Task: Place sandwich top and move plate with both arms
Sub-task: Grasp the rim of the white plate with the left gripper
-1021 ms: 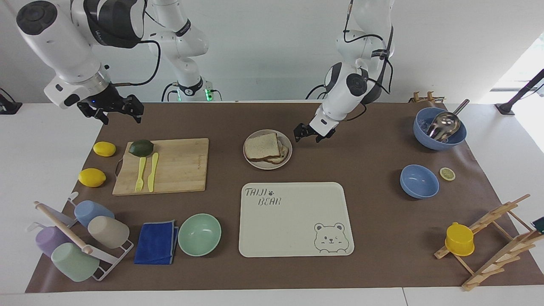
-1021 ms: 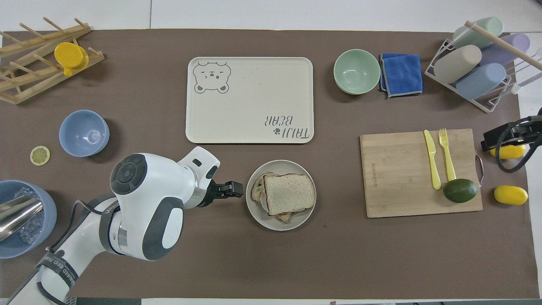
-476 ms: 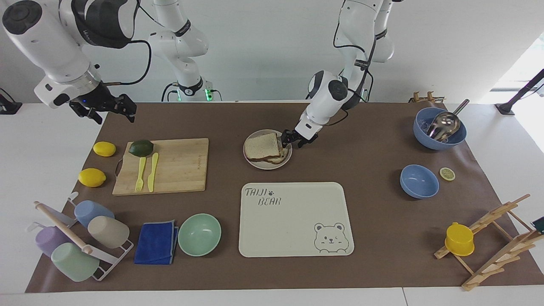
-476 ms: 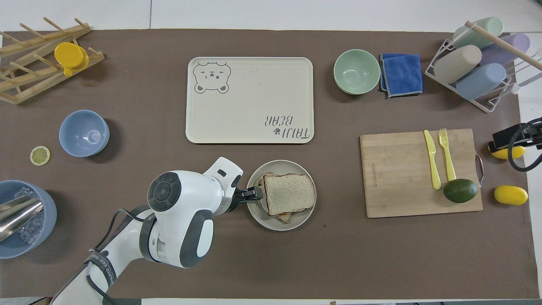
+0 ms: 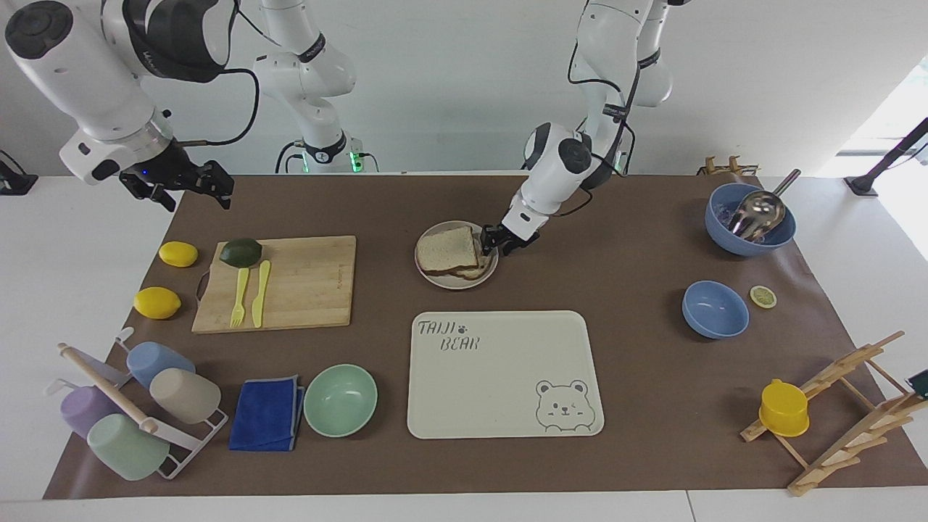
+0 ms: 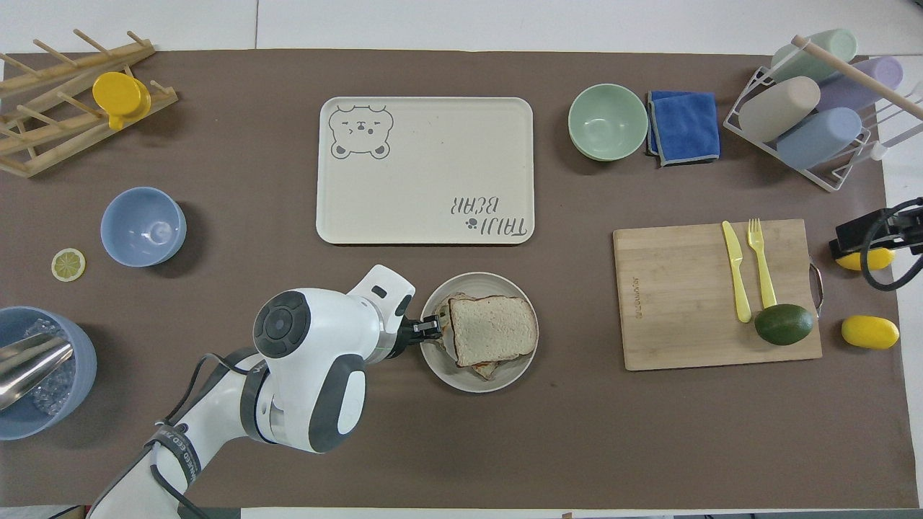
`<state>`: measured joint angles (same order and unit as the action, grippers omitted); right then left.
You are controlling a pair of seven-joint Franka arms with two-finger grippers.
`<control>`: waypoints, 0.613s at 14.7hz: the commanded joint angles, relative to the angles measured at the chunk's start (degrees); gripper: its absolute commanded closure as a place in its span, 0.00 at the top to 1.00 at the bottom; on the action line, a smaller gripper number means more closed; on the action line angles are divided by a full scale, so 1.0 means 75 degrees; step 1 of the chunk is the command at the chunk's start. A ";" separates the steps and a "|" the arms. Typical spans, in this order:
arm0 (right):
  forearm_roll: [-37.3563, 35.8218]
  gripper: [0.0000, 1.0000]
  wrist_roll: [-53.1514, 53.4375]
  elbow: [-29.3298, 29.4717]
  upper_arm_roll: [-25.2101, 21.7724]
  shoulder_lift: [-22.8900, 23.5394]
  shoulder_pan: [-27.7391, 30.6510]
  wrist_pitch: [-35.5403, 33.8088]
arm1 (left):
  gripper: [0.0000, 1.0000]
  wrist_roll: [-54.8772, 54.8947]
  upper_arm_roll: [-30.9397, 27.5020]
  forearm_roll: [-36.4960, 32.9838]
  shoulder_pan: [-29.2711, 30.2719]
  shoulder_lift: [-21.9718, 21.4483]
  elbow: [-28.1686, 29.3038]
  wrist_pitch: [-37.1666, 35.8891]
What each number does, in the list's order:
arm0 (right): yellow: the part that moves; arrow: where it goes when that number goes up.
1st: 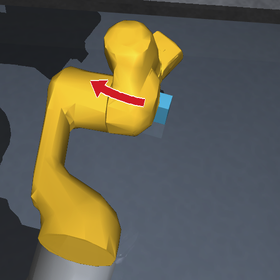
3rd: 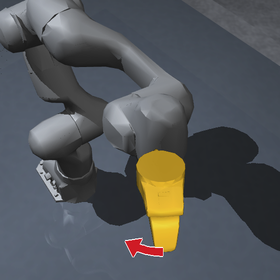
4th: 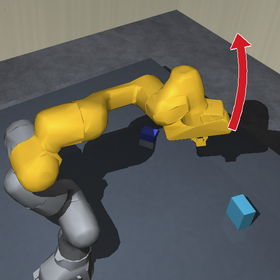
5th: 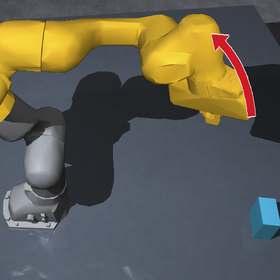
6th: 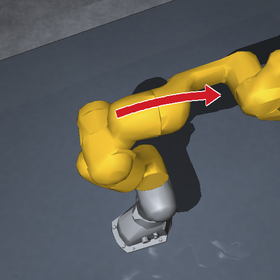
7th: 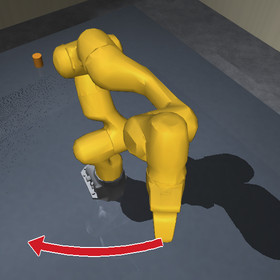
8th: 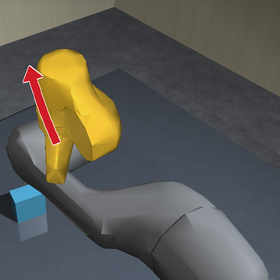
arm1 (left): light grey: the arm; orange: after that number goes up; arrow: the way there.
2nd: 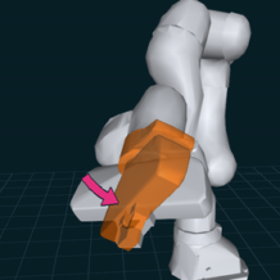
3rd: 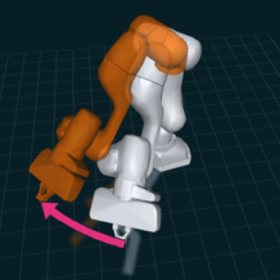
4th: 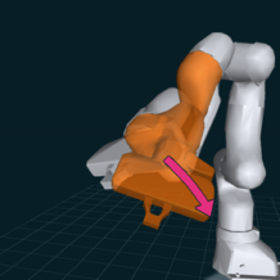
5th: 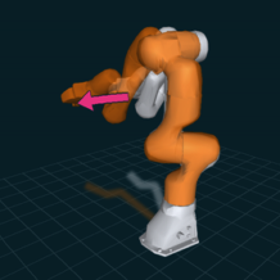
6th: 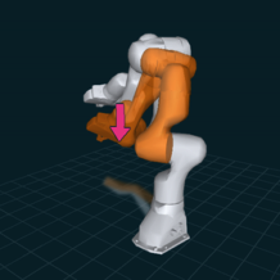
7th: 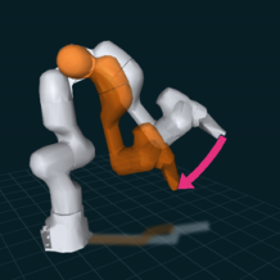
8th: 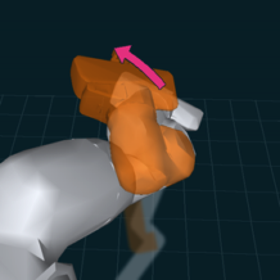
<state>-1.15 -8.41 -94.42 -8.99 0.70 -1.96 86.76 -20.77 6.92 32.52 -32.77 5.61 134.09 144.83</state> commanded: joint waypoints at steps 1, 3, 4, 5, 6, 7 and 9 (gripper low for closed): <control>0.0153 1.00 0.0173 0.0050 0.0073 -0.0024 -0.0009 -0.0131 | 0.43 -0.0043 -0.0090 0.0117 -0.0143 0.0026 -0.0019 0.0120; 0.0141 1.00 0.0161 0.0050 0.0074 -0.0070 0.0015 -0.0119 | 0.27 -0.0043 -0.0090 0.0129 -0.0154 0.0026 -0.0019 0.0120; 0.0153 1.00 0.0138 0.0039 0.0074 -0.0082 0.0084 -0.0108 | 0.22 -0.0043 -0.0090 0.0129 -0.0155 0.0026 -0.0019 0.0120; 0.0153 1.00 0.0149 0.0038 0.0074 -0.0082 0.0074 -0.0119 | 0.21 -0.0043 -0.0090 0.0129 -0.0155 0.0026 -0.0019 0.0120; 0.0153 1.00 0.0161 0.0038 0.0074 -0.0082 0.0062 -0.0108 | 0.20 -0.0032 -0.0090 0.0129 -0.0155 0.0026 -0.0019 0.0120; 0.0141 1.00 0.0161 0.0050 0.0062 -0.0082 0.0050 -0.0096 | 0.17 -0.0032 -0.0090 0.0129 -0.0155 0.0026 -0.0019 0.0131; 0.0141 1.00 0.0173 0.0050 0.0062 -0.0082 0.0038 -0.0107 | 0.02 -0.0032 -0.0090 0.0140 -0.0155 0.0026 -0.0019 0.0131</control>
<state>-1.14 -8.09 -94.37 -8.66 0.44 -1.91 86.76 -20.77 6.98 32.66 -32.81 5.60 133.78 144.83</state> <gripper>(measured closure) 0.000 0.819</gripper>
